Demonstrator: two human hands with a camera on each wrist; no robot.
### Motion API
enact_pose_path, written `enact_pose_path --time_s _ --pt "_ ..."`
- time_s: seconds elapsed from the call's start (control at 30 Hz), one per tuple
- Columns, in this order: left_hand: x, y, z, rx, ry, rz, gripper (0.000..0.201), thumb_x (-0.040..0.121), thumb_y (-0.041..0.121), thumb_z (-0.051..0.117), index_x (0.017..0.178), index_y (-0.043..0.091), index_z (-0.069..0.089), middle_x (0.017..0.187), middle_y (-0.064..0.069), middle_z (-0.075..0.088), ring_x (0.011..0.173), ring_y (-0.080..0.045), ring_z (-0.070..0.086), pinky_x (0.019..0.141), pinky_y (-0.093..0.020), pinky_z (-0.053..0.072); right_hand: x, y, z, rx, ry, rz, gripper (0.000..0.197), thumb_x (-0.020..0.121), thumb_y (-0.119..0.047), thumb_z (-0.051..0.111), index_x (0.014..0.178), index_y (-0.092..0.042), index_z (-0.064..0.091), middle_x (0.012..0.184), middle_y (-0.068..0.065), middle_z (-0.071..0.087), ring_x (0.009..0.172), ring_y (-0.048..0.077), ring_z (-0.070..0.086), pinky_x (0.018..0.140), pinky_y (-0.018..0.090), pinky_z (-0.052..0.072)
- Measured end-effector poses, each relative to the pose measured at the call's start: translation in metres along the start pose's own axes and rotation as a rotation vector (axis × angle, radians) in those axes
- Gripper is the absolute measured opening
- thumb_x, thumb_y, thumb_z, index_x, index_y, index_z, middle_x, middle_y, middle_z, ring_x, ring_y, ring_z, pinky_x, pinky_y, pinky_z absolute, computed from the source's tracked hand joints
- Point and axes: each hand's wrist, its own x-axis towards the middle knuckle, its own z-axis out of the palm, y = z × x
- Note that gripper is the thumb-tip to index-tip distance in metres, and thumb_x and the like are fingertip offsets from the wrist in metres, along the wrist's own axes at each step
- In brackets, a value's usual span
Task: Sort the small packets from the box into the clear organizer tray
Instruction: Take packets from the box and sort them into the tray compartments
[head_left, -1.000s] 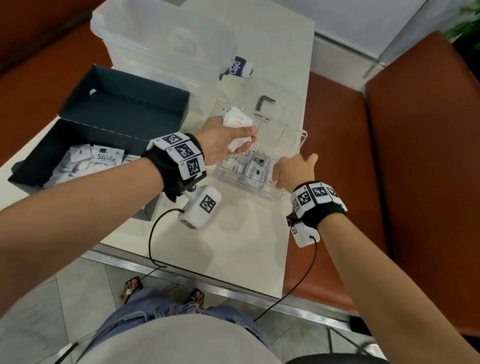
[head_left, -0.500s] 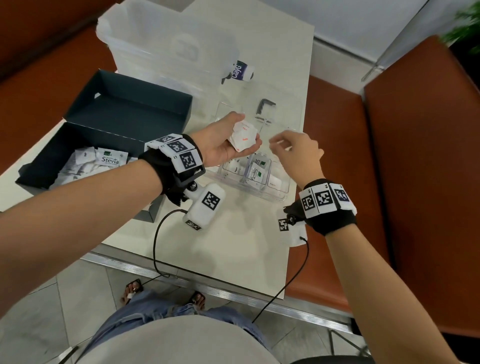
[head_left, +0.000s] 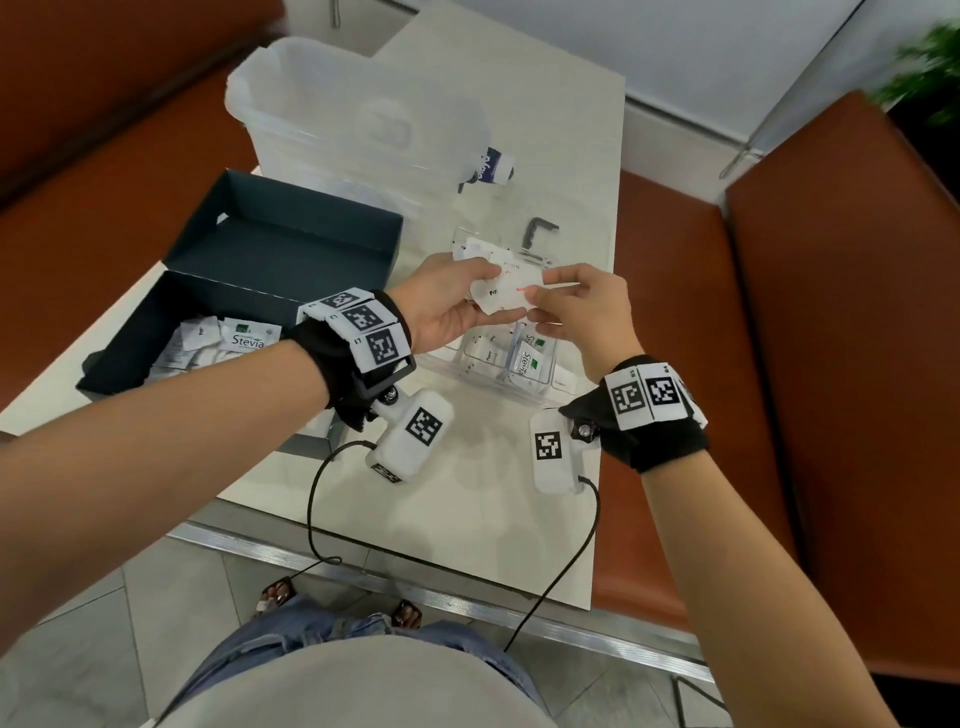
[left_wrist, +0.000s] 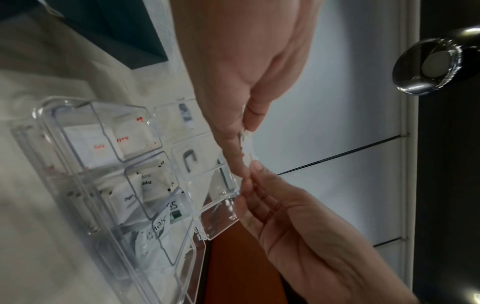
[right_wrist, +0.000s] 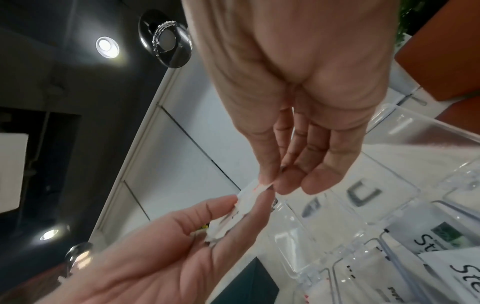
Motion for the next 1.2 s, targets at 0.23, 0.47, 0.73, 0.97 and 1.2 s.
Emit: enact_pose_path --time_s 0.23,0.47,0.73,0.97,1.2 --pt "-0.004 0.014 -0.008 -0.016 0.004 0.076 0.029 0.098 -0.006 0.047 0.126 -0.009 0.05 0.123 -0.025 0.061 0.104 -0.033 0.065 0.073 -0.039 0.061 0.009 -0.013 -0.002 0.455 -0.001 0.126 0.007 0.09 -0.001 0.062 0.096 -0.005 0.063 0.077 0.006 0.068 0.061 0.011 0.066 0.064 0.023 0.057" --pt "-0.006 0.013 -0.014 0.0 -0.008 0.168 0.029 0.097 -0.003 0.052 0.126 -0.007 0.054 0.119 -0.022 0.065 0.1 -0.028 0.068 0.077 -0.036 0.06 0.006 -0.015 0.027 0.659 0.009 0.298 0.005 0.091 -0.002 0.06 0.087 -0.001 0.062 0.075 0.007 0.065 0.054 0.009 0.064 0.059 0.023 0.057" --pt "-0.006 0.018 -0.024 0.03 -0.051 0.155 0.025 0.097 0.003 0.053 0.121 -0.001 0.059 0.115 -0.017 0.068 0.095 -0.026 0.07 0.078 -0.035 0.06 0.006 -0.021 0.036 0.55 -0.033 0.348 0.013 0.088 -0.007 0.066 0.1 -0.006 0.062 0.084 0.006 0.067 0.059 0.013 0.062 0.055 0.024 0.05" --pt "-0.006 0.024 -0.032 0.119 0.012 0.158 0.026 0.092 0.004 0.062 0.117 -0.003 0.059 0.115 -0.018 0.066 0.098 -0.026 0.067 0.07 -0.028 0.06 0.011 -0.019 0.033 0.349 -0.025 0.179 0.008 0.087 -0.003 0.068 0.092 -0.006 0.062 0.082 0.008 0.068 0.063 0.015 0.065 0.06 0.023 0.055" --pt "-0.007 0.029 -0.04 0.231 0.061 0.17 0.029 0.089 -0.005 0.063 0.118 -0.002 0.058 0.111 -0.017 0.066 0.089 -0.024 0.069 0.069 -0.029 0.06 0.023 -0.026 0.033 0.117 -0.059 0.078 0.008 0.086 -0.003 0.068 0.091 -0.01 0.068 0.079 0.003 0.066 0.066 0.01 0.059 0.065 0.023 0.052"
